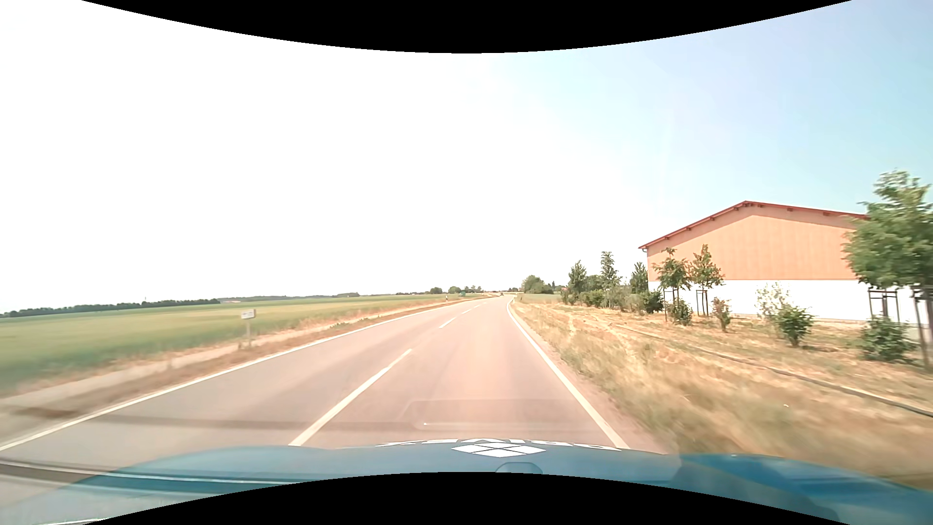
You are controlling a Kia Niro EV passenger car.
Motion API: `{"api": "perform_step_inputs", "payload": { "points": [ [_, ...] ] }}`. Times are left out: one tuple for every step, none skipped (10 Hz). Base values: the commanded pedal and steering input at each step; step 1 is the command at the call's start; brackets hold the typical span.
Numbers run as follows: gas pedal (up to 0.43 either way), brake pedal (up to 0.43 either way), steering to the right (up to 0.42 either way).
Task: Follow the waypoints while adhering to traffic rules and regulations
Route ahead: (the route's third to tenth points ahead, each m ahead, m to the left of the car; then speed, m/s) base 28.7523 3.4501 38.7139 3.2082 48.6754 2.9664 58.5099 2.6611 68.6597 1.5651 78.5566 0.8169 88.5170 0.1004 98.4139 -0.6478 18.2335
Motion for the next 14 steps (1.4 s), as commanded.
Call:
{"api": "perform_step_inputs", "payload": {
  "points": [
    [0.177, 0.000, 0.004],
    [0.177, 0.000, 0.004],
    [0.177, 0.000, 0.004],
    [0.177, 0.000, 0.004],
    [0.177, 0.000, 0.004],
    [0.177, 0.000, 0.004],
    [0.177, 0.000, 0.005],
    [0.177, 0.000, 0.007],
    [0.177, 0.000, 0.008],
    [0.177, 0.000, 0.009],
    [0.177, 0.000, 0.009],
    [0.177, 0.000, 0.009],
    [0.177, 0.000, 0.009],
    [0.177, 0.000, 0.009]
  ]
}}
